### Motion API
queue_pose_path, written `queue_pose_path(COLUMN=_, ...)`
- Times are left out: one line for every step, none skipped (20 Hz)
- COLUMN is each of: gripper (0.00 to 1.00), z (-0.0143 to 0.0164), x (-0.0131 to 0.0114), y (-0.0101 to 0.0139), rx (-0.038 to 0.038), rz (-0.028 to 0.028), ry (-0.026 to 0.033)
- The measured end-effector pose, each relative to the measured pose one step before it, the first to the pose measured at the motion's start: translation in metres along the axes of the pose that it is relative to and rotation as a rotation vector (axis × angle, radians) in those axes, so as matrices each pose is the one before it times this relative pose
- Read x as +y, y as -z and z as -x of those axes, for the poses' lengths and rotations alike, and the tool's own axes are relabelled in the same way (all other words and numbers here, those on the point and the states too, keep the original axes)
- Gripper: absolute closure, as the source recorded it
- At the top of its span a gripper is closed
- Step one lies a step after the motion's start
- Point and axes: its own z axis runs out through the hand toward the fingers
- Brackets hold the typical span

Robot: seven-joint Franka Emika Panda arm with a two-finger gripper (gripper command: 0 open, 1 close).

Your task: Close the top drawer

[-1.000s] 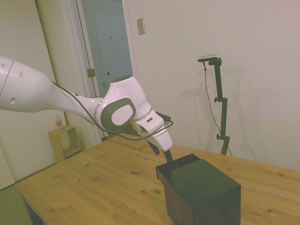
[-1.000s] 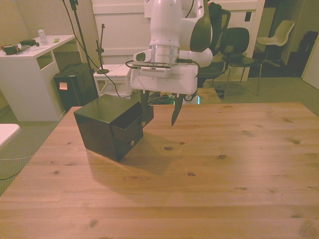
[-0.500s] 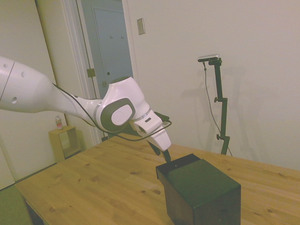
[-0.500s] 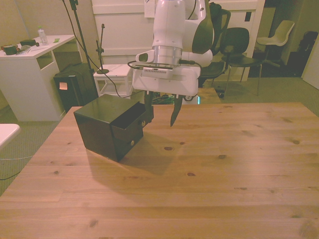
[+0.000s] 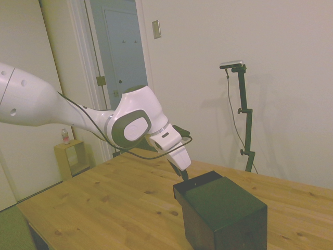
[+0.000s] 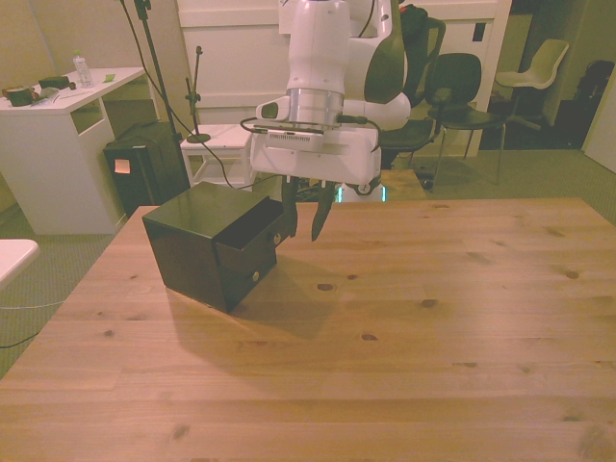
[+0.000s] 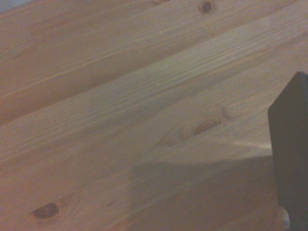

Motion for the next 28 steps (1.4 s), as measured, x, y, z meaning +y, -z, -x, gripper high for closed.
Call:
queue_pose_path(gripper=1.0, z=-0.00198, x=0.00124, y=0.00069, rx=0.00156, rz=-0.00021, ry=-0.00588)
queue_pose_path(gripper=1.0, z=-0.00198, x=0.0015, y=-0.00011, rx=0.00102, rz=0.00117, ry=-0.00661)
queue_pose_path(gripper=1.0, z=-0.00185, x=0.00134, y=0.00003, rx=0.00108, rz=0.00081, ry=-0.0058)
queue_pose_path(gripper=1.0, z=-0.00172, x=0.00122, y=-0.0001, rx=0.00073, rz=0.00118, ry=-0.00576)
queue_pose_path(gripper=1.0, z=-0.00186, x=0.00125, y=0.00018, rx=0.0007, rz=0.00125, ry=-0.00612)
queue_pose_path(gripper=1.0, z=-0.00204, x=0.0011, y=0.0007, rx=0.00131, rz=0.00043, ry=-0.0058)
queue_pose_path(gripper=1.0, z=-0.00198, x=0.00137, y=0.00037, rx=0.00096, rz=0.00094, ry=-0.00634)
queue_pose_path(gripper=1.0, z=-0.00211, x=0.00174, y=0.00024, rx=-0.00008, rz=0.00304, ry=-0.00784)
queue_pose_path(gripper=1.0, z=-0.00203, x=0.00199, y=-0.00022, rx=-0.00125, rz=0.0052, ry=-0.00877)
queue_pose_path(gripper=1.0, z=-0.00201, x=0.00198, y=-0.00034, rx=-0.0013, rz=0.00528, ry=-0.00967)
queue_pose_path(gripper=1.0, z=-0.00216, x=0.00188, y=-0.00038, rx=-0.00062, rz=0.00465, ry=-0.00919)
queue_pose_path(gripper=1.0, z=-0.00189, x=0.0015, y=-0.00014, rx=-0.00105, rz=0.00501, ry=-0.00877)
queue_pose_path(gripper=1.0, z=-0.00144, x=0.00118, y=0.0001, rx=-0.00168, rz=0.0071, ry=-0.0077)
queue_pose_path(gripper=1.0, z=-0.00185, x=0.00099, y=0.00047, rx=-0.0011, rz=0.00685, ry=-0.00849)
queue_pose_path(gripper=1.0, z=-0.00278, x=0.00112, y=0.00083, rx=-0.00137, rz=0.00649, ry=-0.00757)
queue_pose_path(gripper=1.0, z=-0.00381, x=0.00123, y=0.00099, rx=0.00174, rz=0.00497, ry=-0.00858)
queue_pose_path(gripper=1.0, z=-0.0043, x=0.00128, y=0.00093, rx=0.00215, rz=0.0078, ry=-0.01066)
queue_pose_path(gripper=1.0, z=-0.00426, x=0.00076, y=0.00065, rx=0.00216, rz=0.00795, ry=-0.01152)
queue_pose_path(gripper=1.0, z=-0.00375, x=0.0006, y=0.00002, rx=0.00275, rz=0.01007, ry=-0.00886)
queue_pose_path(gripper=1.0, z=-0.00277, x=0.00006, y=-0.00007, rx=0.00345, rz=0.00876, ry=-0.00653)
queue_pose_path(gripper=1.0, z=-0.00185, x=-0.00038, y=-0.00006, rx=0.00031, rz=0.00874, ry=-0.00485)
queue_pose_path(gripper=1.0, z=-0.00133, x=-0.00045, y=-0.00036, rx=-0.00092, rz=0.00778, ry=-0.00368)
queue_pose_path(gripper=1.0, z=-0.00105, x=-0.00057, y=-0.00017, rx=-0.00132, rz=0.00683, ry=-0.00294)
queue_pose_path(gripper=1.0, z=-0.00114, x=-0.00049, y=0.00024, rx=-0.00197, rz=0.00676, ry=-0.00194)
queue_pose_path(gripper=1.0, z=-0.00122, x=-0.00025, y=0.00011, rx=-0.00166, rz=0.00627, ry=-0.00195)
queue_pose_path(gripper=1.0, z=-0.00116, x=0.00003, y=-0.00009, rx=-0.00189, rz=0.0061, ry=-0.00186)
queue_pose_path(gripper=1.0, z=-0.00106, x=0.00018, y=-0.00008, rx=-0.00168, rz=0.00518, ry=-0.00161)
queue_pose_path(gripper=1.0, z=-0.00062, x=0.00009, y=0.0001, rx=-0.00203, rz=0.00538, ry=-0.00096)
